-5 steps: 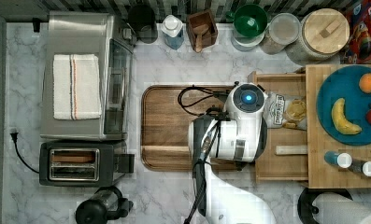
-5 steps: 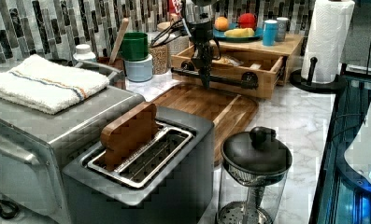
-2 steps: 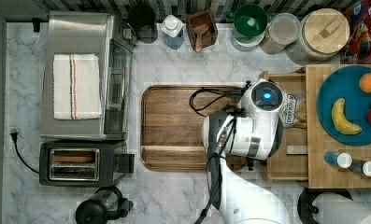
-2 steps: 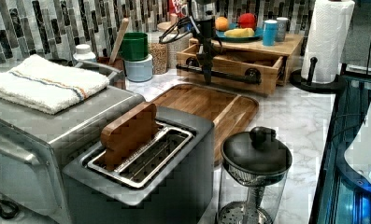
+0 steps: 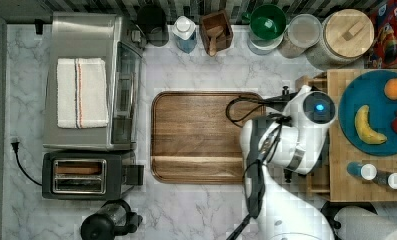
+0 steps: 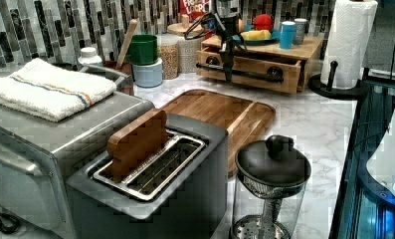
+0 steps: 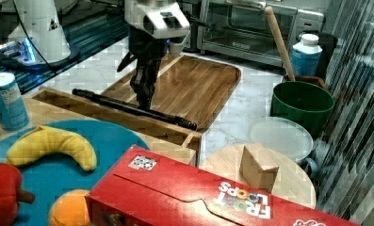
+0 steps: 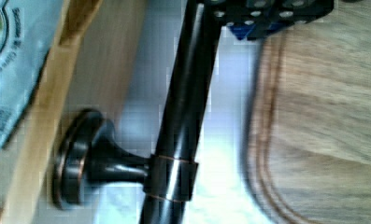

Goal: Close the drawer.

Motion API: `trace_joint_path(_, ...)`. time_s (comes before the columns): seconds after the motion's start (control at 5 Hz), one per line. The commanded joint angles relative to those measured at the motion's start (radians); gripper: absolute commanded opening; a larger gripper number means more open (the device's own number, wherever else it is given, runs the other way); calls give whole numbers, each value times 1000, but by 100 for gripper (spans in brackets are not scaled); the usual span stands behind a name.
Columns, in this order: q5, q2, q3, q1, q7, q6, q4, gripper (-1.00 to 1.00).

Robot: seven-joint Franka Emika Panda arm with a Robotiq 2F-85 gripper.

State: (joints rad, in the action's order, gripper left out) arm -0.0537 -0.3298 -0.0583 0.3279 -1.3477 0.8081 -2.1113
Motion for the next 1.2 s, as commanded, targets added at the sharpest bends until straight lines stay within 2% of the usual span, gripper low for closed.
trace_joint_path(0.2,52,-195,-97,179,-157,-10,403,-100)
trace_joint_path(0.4,18,-192,-91,186,-121,-17,417,-100)
trace_joint_path(0.6,13,-149,-93,173,-82,-25,369,-100)
trace_joint_path(1.2,19,-150,-102,165,-85,-25,369,-100)
